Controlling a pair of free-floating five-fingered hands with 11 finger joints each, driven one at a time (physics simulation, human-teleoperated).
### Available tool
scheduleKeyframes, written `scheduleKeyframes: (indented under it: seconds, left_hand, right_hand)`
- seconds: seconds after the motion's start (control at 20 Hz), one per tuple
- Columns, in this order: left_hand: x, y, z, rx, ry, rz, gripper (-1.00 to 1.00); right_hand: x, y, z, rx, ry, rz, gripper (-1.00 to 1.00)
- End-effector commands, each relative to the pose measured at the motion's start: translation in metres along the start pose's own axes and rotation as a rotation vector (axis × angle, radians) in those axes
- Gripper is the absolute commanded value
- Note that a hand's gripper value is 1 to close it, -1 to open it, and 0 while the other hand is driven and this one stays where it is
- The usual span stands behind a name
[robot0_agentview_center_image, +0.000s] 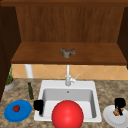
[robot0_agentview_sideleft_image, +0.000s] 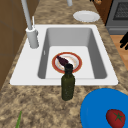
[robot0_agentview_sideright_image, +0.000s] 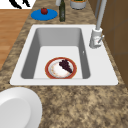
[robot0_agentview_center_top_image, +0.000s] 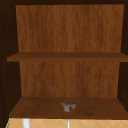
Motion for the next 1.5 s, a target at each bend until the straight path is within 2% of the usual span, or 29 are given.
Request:
scheduleKeyframes:
  seconds: [0.0,0.2,0.6,0.65,0.7,0.8,0.85,0.9,1.05,1.1,1.3,1.45]
  left_hand:
    - [0.0,0.0,0.0,0.0,0.0,0.0,0.0]
    - [0.0,0.0,0.0,0.0,0.0,0.0,0.0]
    - [0.0,0.0,0.0,0.0,0.0,0.0,0.0]
    - [0.0,0.0,0.0,0.0,0.0,0.0,0.0]
    - [0.0,0.0,0.0,0.0,0.0,0.0,0.0]
    - [0.0,0.0,0.0,0.0,0.0,0.0,0.0]
    - [0.0,0.0,0.0,0.0,0.0,0.0,0.0]
    - [0.0,0.0,0.0,0.0,0.0,0.0,0.0]
    - [0.0,0.0,0.0,0.0,0.0,0.0,0.0]
    - [0.0,0.0,0.0,0.0,0.0,0.0,0.0]
    - [0.0,0.0,0.0,0.0,0.0,0.0,0.0]
    - [0.0,0.0,0.0,0.0,0.0,0.0,0.0]
  right_hand:
    - [0.011,0.021,-0.029,0.033,0.054,-0.031,1.0]
    - [0.015,0.051,-0.044,0.021,0.105,-0.027,1.0]
    - [0.018,0.109,-0.077,0.001,0.113,-0.027,1.0]
    - [0.019,0.116,-0.081,0.005,0.103,-0.022,1.0]
    - [0.021,0.123,-0.085,-0.009,0.064,-0.006,1.0]
    - [0.014,0.131,-0.088,-0.006,0.049,0.012,1.0]
    - [0.011,0.125,-0.091,0.022,0.038,-0.008,1.0]
    - [0.007,0.122,-0.091,0.037,0.027,-0.041,-1.0]
    - [-0.002,0.108,-0.087,0.062,0.023,-0.078,-1.0]
    - [-0.008,0.095,-0.082,0.069,0.021,-0.084,-1.0]
    - [-0.008,0.073,-0.07,0.111,0.006,-0.072,-1.0]
    - [0.003,0.051,-0.059,0.128,0.011,-0.058,-1.0]
